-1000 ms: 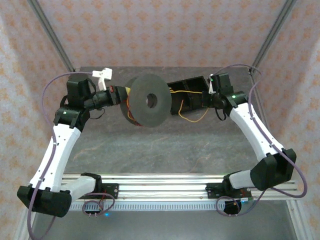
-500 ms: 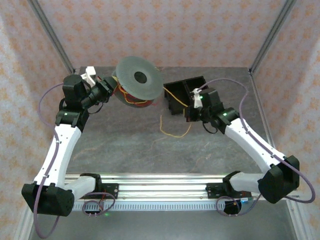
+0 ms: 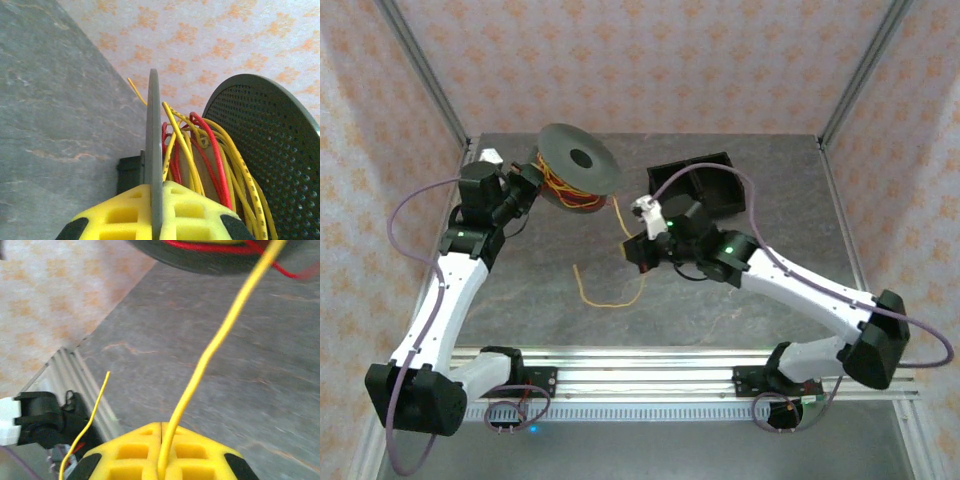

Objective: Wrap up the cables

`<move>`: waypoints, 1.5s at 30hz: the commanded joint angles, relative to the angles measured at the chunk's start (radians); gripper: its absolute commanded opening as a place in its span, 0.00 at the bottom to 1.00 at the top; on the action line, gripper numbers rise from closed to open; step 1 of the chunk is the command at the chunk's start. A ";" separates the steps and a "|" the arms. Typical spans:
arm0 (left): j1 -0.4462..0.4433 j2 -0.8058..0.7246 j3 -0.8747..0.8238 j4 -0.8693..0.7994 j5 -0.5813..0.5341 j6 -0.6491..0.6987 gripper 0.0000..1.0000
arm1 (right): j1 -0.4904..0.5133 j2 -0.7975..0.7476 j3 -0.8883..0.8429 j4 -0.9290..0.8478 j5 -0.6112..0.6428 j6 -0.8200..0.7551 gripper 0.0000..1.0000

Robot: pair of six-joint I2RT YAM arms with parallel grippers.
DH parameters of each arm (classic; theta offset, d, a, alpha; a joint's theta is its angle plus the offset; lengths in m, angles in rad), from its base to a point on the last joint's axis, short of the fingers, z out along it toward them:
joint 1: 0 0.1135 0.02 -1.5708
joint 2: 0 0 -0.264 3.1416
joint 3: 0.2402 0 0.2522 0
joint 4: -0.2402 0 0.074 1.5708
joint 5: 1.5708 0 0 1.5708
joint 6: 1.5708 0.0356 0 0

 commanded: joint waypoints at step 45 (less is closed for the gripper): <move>-0.111 -0.090 0.034 0.039 -0.227 0.175 0.00 | -0.036 -0.146 0.008 -0.307 0.368 0.148 0.84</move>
